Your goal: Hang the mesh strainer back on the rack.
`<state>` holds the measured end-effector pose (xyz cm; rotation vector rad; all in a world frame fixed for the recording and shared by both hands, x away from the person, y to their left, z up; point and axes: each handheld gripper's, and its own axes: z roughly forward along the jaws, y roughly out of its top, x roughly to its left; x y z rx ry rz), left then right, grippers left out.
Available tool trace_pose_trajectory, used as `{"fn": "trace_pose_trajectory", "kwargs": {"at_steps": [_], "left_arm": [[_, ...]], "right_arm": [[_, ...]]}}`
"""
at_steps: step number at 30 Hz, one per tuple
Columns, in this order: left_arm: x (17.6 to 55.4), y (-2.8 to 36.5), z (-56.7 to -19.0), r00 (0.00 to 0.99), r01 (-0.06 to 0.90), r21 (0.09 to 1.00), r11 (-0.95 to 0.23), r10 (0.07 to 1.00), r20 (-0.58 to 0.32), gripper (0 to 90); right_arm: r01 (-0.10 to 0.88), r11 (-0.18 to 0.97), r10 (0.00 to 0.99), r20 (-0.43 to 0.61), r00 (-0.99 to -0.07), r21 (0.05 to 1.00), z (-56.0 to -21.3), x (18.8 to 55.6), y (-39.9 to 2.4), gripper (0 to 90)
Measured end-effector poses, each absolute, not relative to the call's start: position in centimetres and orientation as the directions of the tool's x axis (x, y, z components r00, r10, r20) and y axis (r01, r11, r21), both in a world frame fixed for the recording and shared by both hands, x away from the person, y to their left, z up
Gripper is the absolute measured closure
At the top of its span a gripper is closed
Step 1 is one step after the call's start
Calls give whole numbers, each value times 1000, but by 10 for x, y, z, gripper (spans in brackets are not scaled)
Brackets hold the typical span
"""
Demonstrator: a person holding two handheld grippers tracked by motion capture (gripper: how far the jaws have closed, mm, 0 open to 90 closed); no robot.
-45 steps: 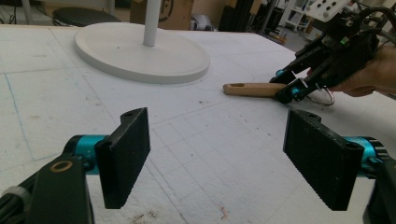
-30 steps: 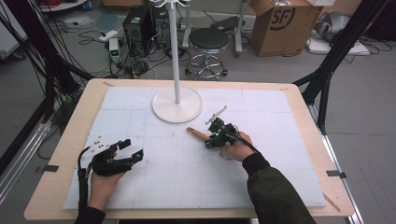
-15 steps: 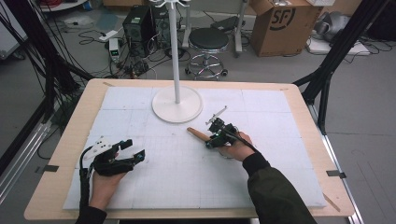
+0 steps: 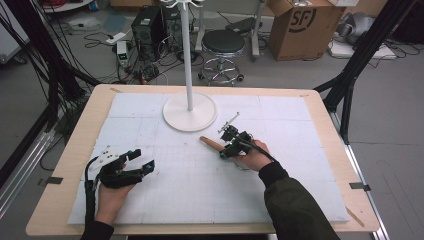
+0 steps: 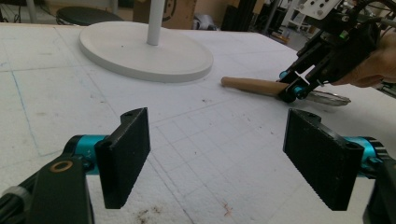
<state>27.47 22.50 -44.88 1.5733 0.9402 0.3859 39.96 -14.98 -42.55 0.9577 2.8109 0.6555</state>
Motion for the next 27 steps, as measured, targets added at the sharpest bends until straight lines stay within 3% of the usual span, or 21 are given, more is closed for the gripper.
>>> {"fn": "trace_pose_trajectory", "kwargs": {"at_steps": [3, 11, 15, 24, 27], "left_arm": [[274, 225, -449, 618, 350, 936, 28, 744, -253, 236], [274, 223, -448, 622, 345, 938, 23, 743, -247, 236], [274, 223, -448, 623, 347, 937, 26, 741, -251, 236], [274, 224, -448, 617, 346, 938, 35, 744, -256, 236], [275, 224, -448, 615, 349, 937, 33, 746, -256, 236]], "right_arm": [[599, 641, 614, 147, -775, 480, -423, 400, -162, 704], [596, 485, 612, 238, -754, 639, -394, 396, -185, 706], [535, 410, 584, 238, -776, 739, -379, 389, -181, 705], [462, 312, 564, 230, -794, 830, -362, 387, -176, 705], [421, 214, 575, 235, -784, 881, -349, 388, -177, 705]]}}
